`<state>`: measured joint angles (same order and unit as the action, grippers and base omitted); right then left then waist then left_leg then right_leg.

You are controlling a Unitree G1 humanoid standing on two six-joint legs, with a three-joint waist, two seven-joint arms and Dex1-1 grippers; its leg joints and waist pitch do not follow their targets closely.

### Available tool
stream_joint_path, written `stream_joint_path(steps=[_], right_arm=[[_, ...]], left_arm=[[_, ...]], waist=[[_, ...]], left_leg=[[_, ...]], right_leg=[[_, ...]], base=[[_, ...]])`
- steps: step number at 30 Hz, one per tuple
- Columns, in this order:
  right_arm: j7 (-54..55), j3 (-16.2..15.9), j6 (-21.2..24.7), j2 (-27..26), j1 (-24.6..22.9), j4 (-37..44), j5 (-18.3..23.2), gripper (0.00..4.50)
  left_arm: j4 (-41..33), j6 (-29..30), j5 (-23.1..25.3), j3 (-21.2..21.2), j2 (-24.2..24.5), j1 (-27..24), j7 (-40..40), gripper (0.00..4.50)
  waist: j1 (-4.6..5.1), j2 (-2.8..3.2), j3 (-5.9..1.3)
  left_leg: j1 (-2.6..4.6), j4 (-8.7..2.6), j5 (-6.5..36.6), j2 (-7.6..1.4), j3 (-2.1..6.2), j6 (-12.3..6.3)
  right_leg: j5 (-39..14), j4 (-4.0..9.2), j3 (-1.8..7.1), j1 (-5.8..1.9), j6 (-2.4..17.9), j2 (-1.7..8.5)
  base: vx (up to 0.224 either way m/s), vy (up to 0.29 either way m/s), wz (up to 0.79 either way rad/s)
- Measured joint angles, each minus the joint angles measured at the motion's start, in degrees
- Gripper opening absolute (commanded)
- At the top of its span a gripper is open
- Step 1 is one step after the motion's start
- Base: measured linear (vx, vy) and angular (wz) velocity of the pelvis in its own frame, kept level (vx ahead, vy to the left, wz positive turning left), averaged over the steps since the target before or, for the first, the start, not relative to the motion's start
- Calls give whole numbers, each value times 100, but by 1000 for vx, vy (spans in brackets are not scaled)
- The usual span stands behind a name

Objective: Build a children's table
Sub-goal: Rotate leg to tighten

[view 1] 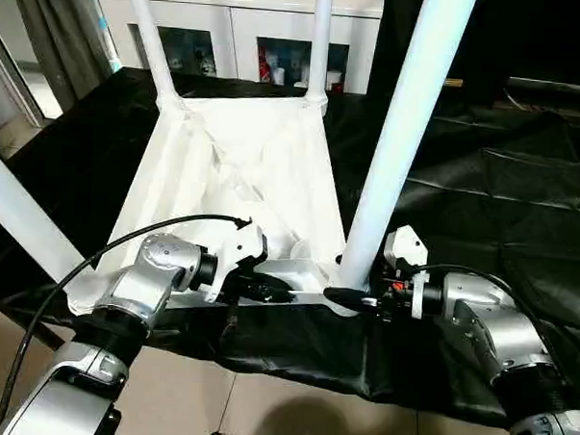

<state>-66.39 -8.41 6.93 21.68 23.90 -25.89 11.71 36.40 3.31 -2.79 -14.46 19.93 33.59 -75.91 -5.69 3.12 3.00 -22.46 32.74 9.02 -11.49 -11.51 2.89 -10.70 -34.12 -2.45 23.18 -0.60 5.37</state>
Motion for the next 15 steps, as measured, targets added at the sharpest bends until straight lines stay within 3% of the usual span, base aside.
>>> stream_joint_path(steps=[7,15], right_arm=[[695,243,24,-296,-116,-21,17,274],[3200,708,-138,-1139,64,-480,-361,273]], left_arm=[[59,-53,31,21,-131,12,422,0],[519,-75,454,96,-892,296,2101,0]], waist=[[28,0,0],[93,32,-9]], left_leg=[[9,1,0,0,0,1],[48,-20,0,19,2,3]], right_leg=[[5,-4,3,-3,7,0],[-5,4,24,-22,-12,3]], base=[[0,0,0],[0,0,0]])
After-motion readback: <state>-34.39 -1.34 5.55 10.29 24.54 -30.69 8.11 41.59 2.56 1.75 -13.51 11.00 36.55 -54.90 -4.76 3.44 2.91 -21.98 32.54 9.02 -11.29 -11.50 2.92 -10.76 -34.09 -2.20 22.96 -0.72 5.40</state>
